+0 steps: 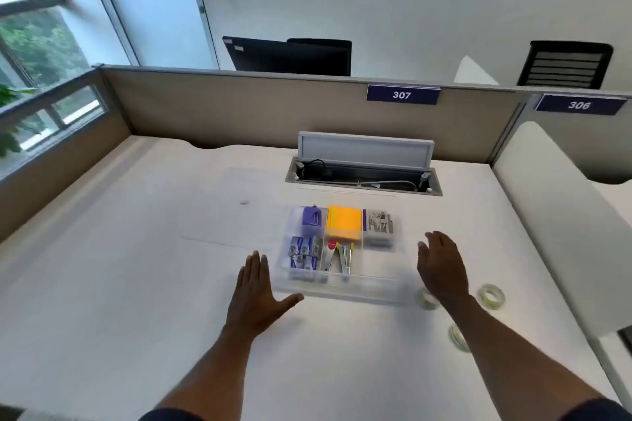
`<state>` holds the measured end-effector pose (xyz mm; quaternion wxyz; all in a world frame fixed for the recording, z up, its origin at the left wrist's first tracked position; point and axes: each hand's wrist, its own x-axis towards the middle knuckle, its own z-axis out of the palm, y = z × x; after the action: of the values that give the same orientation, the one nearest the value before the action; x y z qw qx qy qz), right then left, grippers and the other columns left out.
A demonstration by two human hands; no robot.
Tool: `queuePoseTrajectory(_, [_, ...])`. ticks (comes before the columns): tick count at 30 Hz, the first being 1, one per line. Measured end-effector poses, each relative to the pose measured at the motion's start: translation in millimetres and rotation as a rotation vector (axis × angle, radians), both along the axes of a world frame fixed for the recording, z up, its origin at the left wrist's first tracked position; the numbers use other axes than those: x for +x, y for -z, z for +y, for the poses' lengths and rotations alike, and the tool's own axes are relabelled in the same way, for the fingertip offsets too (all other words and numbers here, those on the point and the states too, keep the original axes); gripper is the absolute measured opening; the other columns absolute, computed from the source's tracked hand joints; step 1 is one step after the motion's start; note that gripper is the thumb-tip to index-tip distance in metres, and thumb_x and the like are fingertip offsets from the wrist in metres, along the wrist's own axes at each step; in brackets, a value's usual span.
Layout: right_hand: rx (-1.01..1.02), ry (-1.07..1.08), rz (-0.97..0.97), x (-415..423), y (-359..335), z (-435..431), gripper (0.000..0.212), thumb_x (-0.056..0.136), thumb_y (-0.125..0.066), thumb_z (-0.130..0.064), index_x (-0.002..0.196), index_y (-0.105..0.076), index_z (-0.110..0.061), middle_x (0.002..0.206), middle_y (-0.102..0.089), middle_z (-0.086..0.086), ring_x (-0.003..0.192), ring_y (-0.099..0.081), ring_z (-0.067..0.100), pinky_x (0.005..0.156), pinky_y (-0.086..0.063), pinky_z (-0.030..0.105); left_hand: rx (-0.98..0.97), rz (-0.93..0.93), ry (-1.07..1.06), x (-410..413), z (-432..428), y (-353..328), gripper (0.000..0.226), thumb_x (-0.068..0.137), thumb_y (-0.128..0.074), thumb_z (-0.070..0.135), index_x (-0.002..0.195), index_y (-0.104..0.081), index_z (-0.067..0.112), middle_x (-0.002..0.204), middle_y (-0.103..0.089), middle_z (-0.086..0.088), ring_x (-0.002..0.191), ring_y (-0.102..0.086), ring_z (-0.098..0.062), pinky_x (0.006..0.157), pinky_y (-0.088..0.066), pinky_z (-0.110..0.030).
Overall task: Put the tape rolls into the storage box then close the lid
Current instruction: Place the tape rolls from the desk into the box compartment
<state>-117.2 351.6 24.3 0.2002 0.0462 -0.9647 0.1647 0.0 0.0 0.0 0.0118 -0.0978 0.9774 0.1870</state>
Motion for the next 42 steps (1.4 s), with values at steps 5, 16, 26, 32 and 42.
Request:
queuePoseTrajectory(5, [-0.042,0.086,-0.053,1.8,5.2,18.4,0.019,0.083,-0.063,0.002,0.099,-0.064,0.012,0.099,-0.065,0.031,0.090,-0.062,0.048,0.079,-0.055,0.049,-0.033,-0.049,-0.014,-4.0,-2.6,14.4,0.141,0.051,-0.026,0.101,0.152,-0.004,0.004,0.162,-0.001,-0.015,0.150,0.002,-0.024,0.123,-0.003,-0.040])
queuePoseTrajectory(16, [0.011,0.065,-0.353,-14.6,22.0,38.5,0.036,0.084,-0.064,-0.012,0.115,-0.059,0.007,0.117,-0.058,0.029,0.105,-0.056,0.046,0.091,-0.048,0.047,-0.127,-0.054,-0.065,0.3,2.2,50.8,0.135,0.054,-0.021,0.102,0.153,-0.008,0.011,0.163,0.000,-0.008,0.150,0.003,-0.021,0.123,-0.002,-0.042])
queuePoseTrajectory(26, [0.135,-0.100,-0.595,-22.2,19.5,38.0,0.067,0.080,-0.064,-0.052,0.131,-0.050,-0.011,0.131,-0.051,0.015,0.122,-0.048,0.034,0.106,-0.038,0.040,-0.133,-0.062,-0.077,0.6,2.6,51.5,0.132,0.056,-0.022,0.101,0.154,-0.007,0.014,0.163,0.002,-0.005,0.150,0.004,-0.019,0.123,-0.001,-0.041])
queuePoseTrajectory(32, [0.154,-0.096,-0.795,-18.0,4.2,35.9,0.096,0.057,-0.071,-0.071,0.134,-0.044,-0.020,0.132,-0.041,0.012,0.131,-0.035,0.034,0.104,-0.041,0.045,-0.147,-0.058,-0.077,-0.6,1.3,54.2,0.130,0.058,-0.024,0.101,0.153,-0.010,0.013,0.163,-0.002,-0.006,0.150,0.001,-0.020,0.123,-0.003,-0.042])
queuePoseTrajectory(42, [0.237,-0.180,-0.812,-5.5,6.8,33.5,0.041,0.069,-0.065,-0.017,0.109,-0.054,-0.013,0.112,-0.052,0.013,0.091,-0.057,0.028,0.069,-0.041,0.026,-0.155,-0.062,-0.072,-0.6,1.3,55.6,0.131,0.058,-0.023,0.101,0.153,-0.009,0.013,0.163,-0.001,-0.006,0.150,0.002,-0.021,0.122,-0.003,-0.043])
